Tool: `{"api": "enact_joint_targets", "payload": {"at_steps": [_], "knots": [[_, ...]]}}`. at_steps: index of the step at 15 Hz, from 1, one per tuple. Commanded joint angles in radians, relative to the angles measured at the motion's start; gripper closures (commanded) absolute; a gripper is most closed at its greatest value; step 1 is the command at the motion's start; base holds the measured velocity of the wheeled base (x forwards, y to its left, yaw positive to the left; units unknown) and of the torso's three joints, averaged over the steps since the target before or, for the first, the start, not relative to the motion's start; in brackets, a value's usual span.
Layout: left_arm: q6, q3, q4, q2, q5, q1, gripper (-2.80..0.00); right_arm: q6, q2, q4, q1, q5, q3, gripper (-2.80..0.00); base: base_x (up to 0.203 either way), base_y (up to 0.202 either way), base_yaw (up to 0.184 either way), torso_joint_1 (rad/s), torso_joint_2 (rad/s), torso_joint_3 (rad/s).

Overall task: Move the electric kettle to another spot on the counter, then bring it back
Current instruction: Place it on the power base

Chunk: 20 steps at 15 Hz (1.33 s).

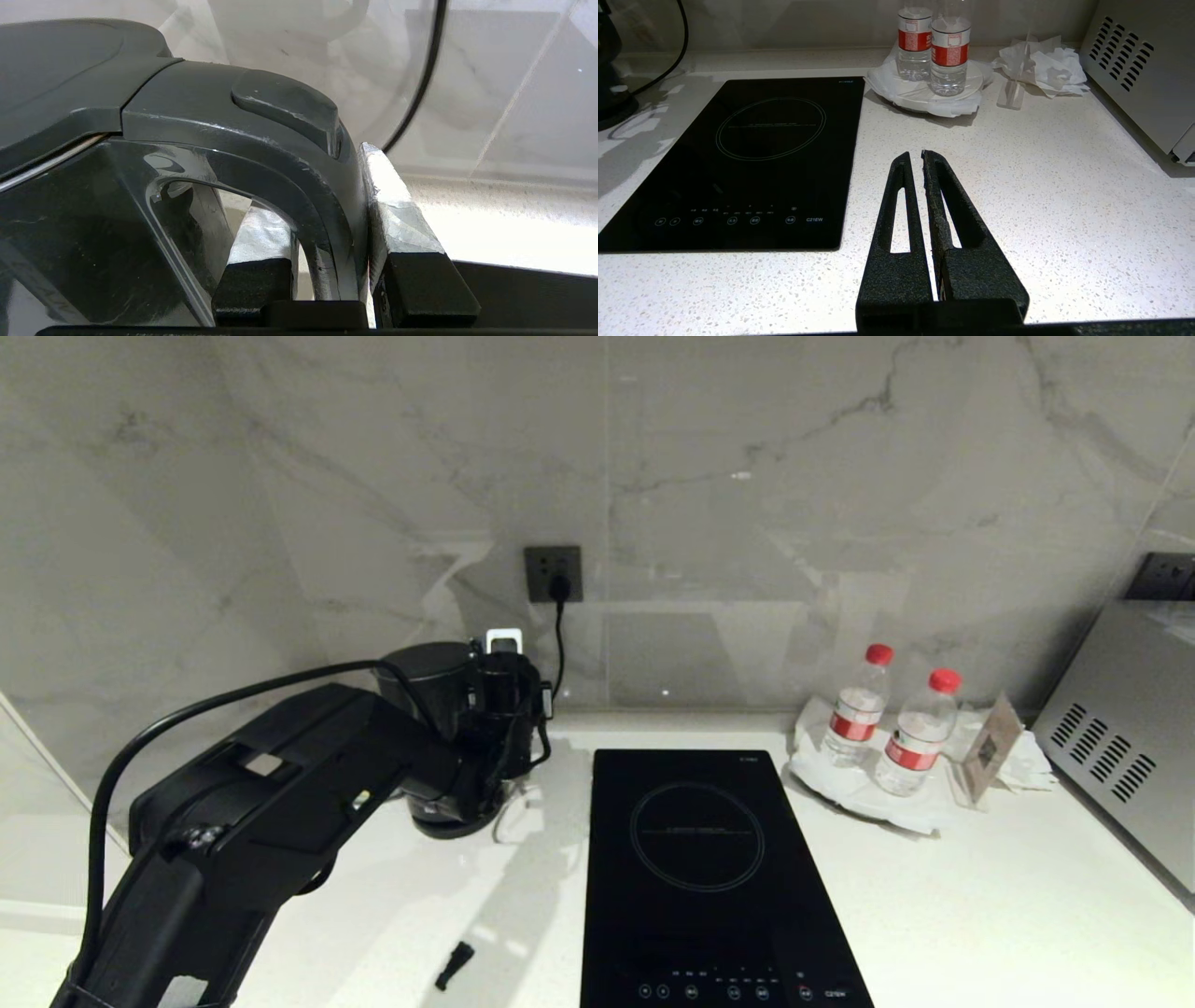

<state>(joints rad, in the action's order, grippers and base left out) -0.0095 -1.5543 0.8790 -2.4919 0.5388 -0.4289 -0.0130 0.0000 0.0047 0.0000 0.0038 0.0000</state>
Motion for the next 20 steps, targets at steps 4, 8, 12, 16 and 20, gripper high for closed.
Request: {"api": "enact_joint_targets", "payload": {"at_steps": [4, 8, 12, 16, 20], "knots": [[-0.009, 0.089, 0.020, 0.015, 0.007, -0.003, 0.00, -0.001, 0.000, 0.000, 0.000, 0.001, 0.000, 0.00, 0.000, 0.000, 0.000, 0.000, 0.00, 0.000], [-0.014, 0.177, 0.087, 0.027, 0.009, -0.024, 0.00, -0.001, 0.000, 0.000, 0.000, 0.001, 0.000, 0.00, 0.000, 0.000, 0.000, 0.000, 0.00, 0.000], [-0.005, 0.164, 0.083, 0.030, 0.012, -0.024, 0.00, -0.001, 0.000, 0.000, 0.000, 0.001, 0.000, 0.00, 0.000, 0.000, 0.000, 0.000, 0.00, 0.000], [0.000, 0.178, 0.082, 0.057, 0.010, -0.045, -2.80, -0.001, 0.000, 0.000, 0.000, 0.001, 0.000, 0.00, 0.000, 0.000, 0.000, 0.000, 0.00, 0.000], [-0.002, 0.211, 0.083, 0.092, 0.010, -0.046, -2.80, -0.001, 0.000, 0.000, 0.000, 0.001, 0.000, 0.00, 0.000, 0.000, 0.000, 0.000, 0.00, 0.000]]}}
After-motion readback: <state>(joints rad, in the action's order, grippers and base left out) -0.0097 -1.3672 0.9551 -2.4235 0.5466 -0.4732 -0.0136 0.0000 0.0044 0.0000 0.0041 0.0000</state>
